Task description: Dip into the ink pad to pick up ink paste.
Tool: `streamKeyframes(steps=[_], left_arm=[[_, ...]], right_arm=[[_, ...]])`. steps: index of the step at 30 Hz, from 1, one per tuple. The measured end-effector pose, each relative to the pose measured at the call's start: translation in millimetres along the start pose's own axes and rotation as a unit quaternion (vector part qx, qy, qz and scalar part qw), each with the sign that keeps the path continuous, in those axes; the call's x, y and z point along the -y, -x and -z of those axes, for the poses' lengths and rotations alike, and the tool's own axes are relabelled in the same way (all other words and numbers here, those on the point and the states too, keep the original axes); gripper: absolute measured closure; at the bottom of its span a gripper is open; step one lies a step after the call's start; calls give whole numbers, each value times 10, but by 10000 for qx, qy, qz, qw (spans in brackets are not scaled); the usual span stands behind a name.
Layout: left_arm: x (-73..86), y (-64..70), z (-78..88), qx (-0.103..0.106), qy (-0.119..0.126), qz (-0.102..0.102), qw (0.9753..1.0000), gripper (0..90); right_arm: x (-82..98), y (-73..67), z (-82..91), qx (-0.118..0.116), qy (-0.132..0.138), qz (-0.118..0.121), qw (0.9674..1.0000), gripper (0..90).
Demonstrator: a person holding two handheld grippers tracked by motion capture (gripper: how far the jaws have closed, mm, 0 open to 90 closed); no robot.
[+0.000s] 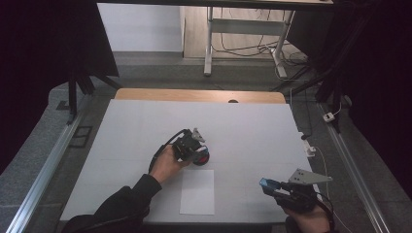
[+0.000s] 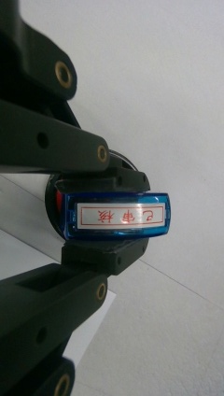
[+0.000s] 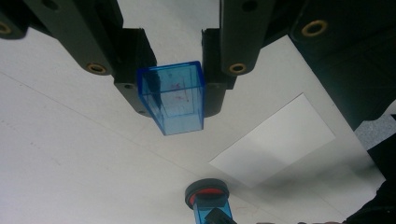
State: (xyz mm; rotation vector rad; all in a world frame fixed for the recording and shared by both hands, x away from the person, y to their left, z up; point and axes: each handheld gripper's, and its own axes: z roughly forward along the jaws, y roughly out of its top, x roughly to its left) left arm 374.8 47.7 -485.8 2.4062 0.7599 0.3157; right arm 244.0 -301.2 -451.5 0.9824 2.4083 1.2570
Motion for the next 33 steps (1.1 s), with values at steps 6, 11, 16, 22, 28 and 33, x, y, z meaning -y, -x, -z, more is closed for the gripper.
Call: streamKeyframes(steps=[6,11,16,22,28,33], left_arm=[[13,-64,-4,184,36,169,9997,705],[40,-150,-11,440,119,396,9982,705],[64,-223,-18,643,169,551,9963,705],[51,-188,-18,547,138,480,9973,705],[35,-102,-15,298,102,325,9990,705],[34,-61,-16,181,114,286,9994,704]], right_arm=[[-1,0,1,4,-18,11,10000,686],[-1,0,-1,1,-26,11,10000,686],[-1,1,0,2,-25,2,10000,686],[-1,1,-1,2,-29,6,10000,686],[-2,0,-4,10,-36,9,10000,686],[-2,-1,-4,5,-43,12,10000,686]])
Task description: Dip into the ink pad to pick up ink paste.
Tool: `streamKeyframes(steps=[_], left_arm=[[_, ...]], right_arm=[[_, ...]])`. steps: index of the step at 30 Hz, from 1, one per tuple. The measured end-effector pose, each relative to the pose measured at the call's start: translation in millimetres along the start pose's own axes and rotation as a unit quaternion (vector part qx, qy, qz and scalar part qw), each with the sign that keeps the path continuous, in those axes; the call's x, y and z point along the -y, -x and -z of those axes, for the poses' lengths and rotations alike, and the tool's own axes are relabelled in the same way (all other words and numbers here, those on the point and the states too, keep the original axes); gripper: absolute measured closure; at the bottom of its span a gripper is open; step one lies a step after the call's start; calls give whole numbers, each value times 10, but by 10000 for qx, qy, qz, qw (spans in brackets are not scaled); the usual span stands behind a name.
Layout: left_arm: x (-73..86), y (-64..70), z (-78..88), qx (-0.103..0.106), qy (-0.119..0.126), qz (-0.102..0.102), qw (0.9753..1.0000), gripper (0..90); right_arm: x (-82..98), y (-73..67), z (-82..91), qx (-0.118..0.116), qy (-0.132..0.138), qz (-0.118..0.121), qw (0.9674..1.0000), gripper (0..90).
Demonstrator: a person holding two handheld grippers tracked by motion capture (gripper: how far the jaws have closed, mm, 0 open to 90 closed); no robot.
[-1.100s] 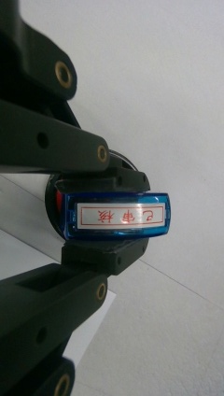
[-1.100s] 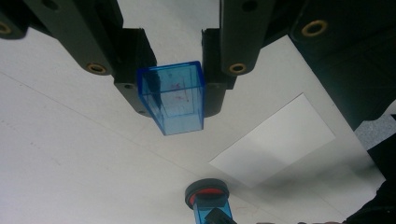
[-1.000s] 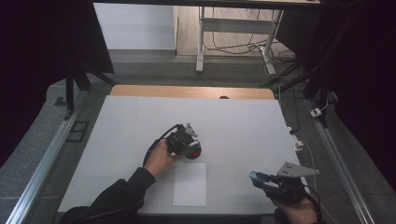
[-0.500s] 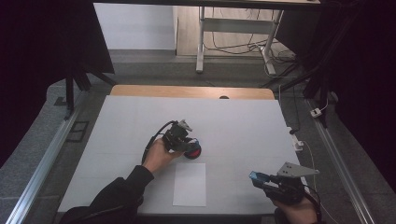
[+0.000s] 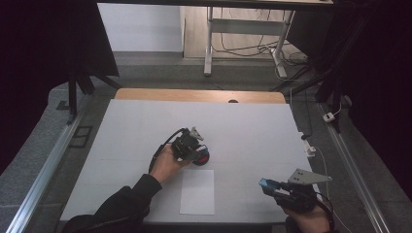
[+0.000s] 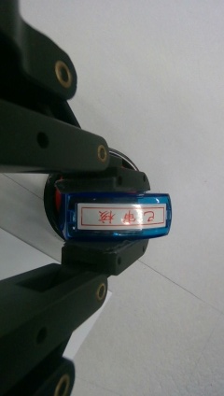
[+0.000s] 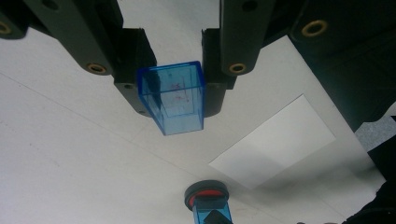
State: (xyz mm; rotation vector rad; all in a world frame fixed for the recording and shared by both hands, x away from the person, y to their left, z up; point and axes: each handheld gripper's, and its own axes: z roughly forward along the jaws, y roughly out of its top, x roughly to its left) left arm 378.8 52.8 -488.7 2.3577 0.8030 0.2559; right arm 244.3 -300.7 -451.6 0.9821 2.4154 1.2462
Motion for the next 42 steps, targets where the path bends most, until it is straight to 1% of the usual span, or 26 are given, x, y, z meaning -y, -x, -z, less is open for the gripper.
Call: streamKeyframes(steps=[2,7,9,13,19,26,30,33,35,37,42], left_arm=[[2,-22,0,54,13,86,9999,703],[31,-120,3,327,99,295,9990,703],[40,-135,4,371,133,300,9988,702],[51,-143,7,384,173,309,9986,701],[50,-132,16,357,211,241,9989,700],[30,-125,103,382,393,179,9983,699],[26,-117,180,455,495,139,9976,699],[27,-107,247,526,580,67,9969,699],[30,-97,287,541,604,44,9967,699],[38,-89,321,605,641,24,9961,699],[51,-49,404,659,670,-81,9955,699]], right_arm=[[0,0,0,-6,2,-1,10000,686],[1,4,2,-11,4,-4,10000,686],[2,5,3,-13,10,-13,10000,686],[5,4,5,-18,32,-23,10000,686],[8,6,10,-15,53,-31,10000,686],[9,13,15,-30,51,-57,10000,685],[9,13,17,-13,53,-65,10000,686],[9,14,15,-42,53,-61,10000,686],[8,14,15,-41,55,-53,10000,686],[9,14,16,-41,57,-53,10000,685],[8,10,17,-33,63,-36,10000,686]])
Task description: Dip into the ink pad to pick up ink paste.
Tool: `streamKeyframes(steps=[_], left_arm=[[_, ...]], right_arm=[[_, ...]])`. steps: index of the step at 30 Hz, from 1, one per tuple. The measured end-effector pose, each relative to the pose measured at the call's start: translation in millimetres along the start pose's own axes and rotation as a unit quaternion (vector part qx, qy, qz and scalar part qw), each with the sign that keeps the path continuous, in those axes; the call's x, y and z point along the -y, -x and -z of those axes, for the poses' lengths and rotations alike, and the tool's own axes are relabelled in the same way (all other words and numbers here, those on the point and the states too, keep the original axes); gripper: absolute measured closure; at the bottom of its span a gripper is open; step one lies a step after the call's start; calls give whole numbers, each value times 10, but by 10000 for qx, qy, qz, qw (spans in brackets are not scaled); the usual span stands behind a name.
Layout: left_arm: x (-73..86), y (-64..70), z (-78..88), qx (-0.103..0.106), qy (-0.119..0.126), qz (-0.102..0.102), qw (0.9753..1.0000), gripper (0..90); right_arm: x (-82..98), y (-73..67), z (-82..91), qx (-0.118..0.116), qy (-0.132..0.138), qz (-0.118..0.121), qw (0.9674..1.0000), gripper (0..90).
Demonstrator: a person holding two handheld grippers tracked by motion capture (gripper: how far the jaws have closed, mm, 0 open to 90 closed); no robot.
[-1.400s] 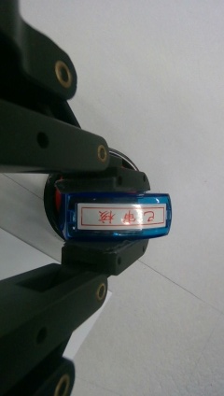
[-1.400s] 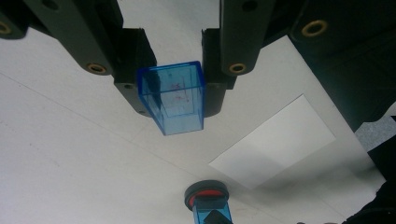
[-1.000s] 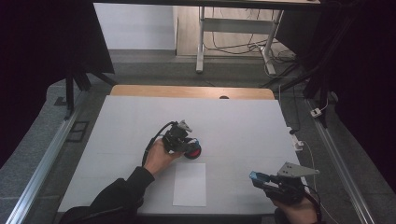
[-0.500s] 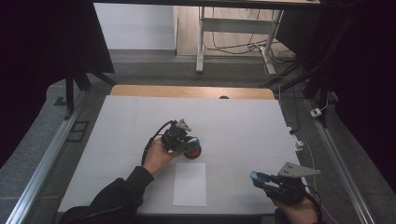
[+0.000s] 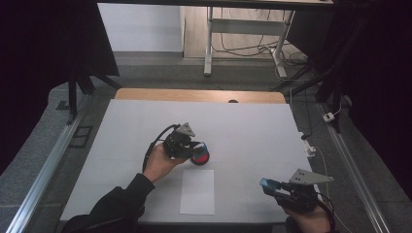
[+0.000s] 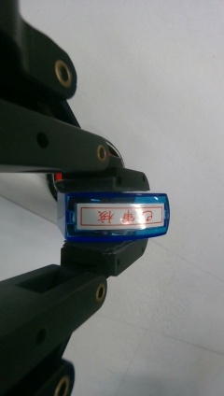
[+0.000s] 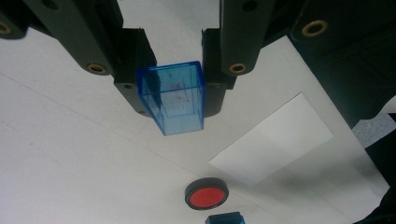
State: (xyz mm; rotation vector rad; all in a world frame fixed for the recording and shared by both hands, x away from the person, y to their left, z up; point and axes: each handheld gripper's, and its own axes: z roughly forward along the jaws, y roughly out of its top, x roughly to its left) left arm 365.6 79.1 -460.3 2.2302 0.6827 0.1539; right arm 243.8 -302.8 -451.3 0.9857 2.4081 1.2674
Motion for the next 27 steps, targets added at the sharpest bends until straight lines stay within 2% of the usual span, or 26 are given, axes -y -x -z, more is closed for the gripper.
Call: streamKeyframes(steps=[8,14,27], left_arm=[[52,60,132,185,93,-50,9998,699],[80,142,239,122,143,-200,9996,699],[184,276,390,325,251,-178,9990,699]], right_arm=[[-1,-4,0,13,-9,15,10000,686],[-1,-4,-1,-6,-2,19,10000,686],[-1,-9,-8,-27,-1,31,10000,686]])
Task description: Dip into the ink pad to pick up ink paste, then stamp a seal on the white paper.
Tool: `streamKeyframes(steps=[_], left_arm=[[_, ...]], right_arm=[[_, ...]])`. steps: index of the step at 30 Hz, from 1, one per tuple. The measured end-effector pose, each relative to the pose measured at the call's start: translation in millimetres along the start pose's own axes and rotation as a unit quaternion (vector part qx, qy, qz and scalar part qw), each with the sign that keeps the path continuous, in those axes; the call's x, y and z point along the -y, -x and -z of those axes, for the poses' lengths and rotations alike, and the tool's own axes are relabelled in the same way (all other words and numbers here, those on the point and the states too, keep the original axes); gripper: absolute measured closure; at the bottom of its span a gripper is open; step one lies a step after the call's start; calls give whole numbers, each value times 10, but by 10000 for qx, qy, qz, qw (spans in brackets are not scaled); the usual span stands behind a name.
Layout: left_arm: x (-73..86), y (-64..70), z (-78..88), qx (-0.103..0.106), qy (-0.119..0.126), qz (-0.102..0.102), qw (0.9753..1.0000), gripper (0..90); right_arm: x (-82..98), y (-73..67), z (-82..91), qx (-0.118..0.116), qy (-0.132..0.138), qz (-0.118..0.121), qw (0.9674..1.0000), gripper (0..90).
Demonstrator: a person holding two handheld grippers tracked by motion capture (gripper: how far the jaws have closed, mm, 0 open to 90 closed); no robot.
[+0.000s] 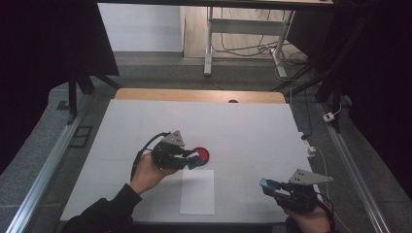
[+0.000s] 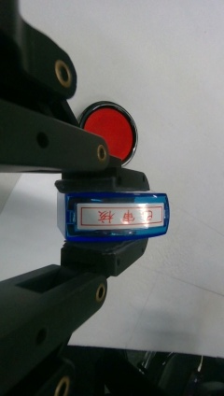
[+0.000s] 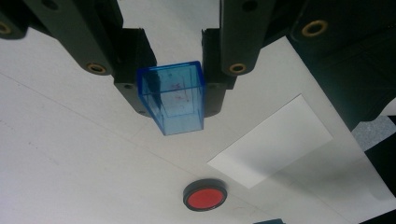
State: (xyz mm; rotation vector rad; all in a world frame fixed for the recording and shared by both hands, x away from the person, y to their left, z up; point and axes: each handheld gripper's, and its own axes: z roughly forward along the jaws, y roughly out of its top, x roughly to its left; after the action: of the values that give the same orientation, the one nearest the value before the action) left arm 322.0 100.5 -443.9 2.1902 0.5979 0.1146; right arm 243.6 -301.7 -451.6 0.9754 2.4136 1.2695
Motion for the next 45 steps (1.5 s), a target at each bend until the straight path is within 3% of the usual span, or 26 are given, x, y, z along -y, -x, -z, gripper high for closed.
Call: streamKeyframes(steps=[24,39,45], left_arm=[[74,252,66,265,87,-70,9996,699],[190,330,-123,212,-172,-191,9994,700],[245,313,-210,213,-249,-135,9994,700]], right_arm=[[-1,-3,0,0,-12,24,10000,686],[-1,-2,-1,-8,-19,24,10000,686],[-2,-1,0,0,-25,25,10000,686]])
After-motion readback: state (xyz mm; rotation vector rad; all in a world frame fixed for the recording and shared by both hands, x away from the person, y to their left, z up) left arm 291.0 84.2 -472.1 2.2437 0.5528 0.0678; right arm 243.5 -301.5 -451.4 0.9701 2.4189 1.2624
